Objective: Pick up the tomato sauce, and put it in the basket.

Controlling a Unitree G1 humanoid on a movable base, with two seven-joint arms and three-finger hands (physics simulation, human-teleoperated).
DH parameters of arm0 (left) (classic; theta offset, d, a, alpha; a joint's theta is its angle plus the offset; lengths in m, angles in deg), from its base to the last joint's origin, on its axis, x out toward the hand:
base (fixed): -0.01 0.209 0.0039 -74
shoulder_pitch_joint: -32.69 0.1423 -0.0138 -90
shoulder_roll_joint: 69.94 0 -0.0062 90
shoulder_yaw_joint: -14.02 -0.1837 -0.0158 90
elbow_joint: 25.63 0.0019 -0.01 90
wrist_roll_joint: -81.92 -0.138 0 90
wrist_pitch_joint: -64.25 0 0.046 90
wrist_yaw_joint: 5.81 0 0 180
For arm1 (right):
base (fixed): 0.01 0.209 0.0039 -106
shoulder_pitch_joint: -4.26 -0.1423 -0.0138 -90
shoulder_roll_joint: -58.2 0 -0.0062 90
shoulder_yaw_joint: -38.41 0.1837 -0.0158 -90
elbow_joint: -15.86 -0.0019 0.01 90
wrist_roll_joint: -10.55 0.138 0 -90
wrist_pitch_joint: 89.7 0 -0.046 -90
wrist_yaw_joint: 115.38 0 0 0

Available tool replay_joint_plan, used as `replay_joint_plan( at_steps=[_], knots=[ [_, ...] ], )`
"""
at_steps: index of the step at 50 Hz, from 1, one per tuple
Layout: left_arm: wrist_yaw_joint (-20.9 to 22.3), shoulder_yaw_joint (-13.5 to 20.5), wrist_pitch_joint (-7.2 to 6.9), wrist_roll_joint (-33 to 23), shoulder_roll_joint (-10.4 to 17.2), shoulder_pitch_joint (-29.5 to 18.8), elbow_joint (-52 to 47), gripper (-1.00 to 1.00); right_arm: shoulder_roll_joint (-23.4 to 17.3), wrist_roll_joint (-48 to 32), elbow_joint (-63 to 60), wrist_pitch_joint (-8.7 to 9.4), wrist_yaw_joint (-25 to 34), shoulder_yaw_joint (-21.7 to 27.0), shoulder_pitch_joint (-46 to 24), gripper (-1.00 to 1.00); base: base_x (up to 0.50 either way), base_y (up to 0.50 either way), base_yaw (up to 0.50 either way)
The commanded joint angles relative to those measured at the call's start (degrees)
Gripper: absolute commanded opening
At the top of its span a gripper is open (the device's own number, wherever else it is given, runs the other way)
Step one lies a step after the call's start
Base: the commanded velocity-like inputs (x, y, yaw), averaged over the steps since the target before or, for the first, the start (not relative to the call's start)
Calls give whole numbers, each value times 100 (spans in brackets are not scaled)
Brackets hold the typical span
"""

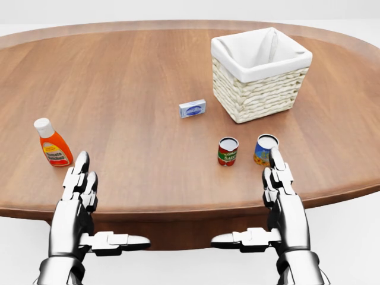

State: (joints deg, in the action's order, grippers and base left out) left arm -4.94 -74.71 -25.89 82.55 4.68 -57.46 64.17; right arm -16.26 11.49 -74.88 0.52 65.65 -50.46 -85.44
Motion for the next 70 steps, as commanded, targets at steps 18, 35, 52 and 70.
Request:
replay_joint_plan(
  at_steps=[18,35,52,70],
  knots=[
    [-254,958,37,892,263,-327,-116,100,-240,629,-1533,478,136,971,404,100,0,0,0],
    [-1589,3192,-485,3110,1534,-554,-1428,100,-239,2761,-3091,478,495,4065,1117,100,0,0,0],
    [-2240,3518,-485,3683,1621,-345,-1350,100,-150,3060,-3172,478,593,4208,1141,100,0,0,0],
    [-2096,3510,-485,3795,1539,-280,-1529,100,-163,2866,-3047,478,720,3896,1111,100,0,-26,0]
  ],
)
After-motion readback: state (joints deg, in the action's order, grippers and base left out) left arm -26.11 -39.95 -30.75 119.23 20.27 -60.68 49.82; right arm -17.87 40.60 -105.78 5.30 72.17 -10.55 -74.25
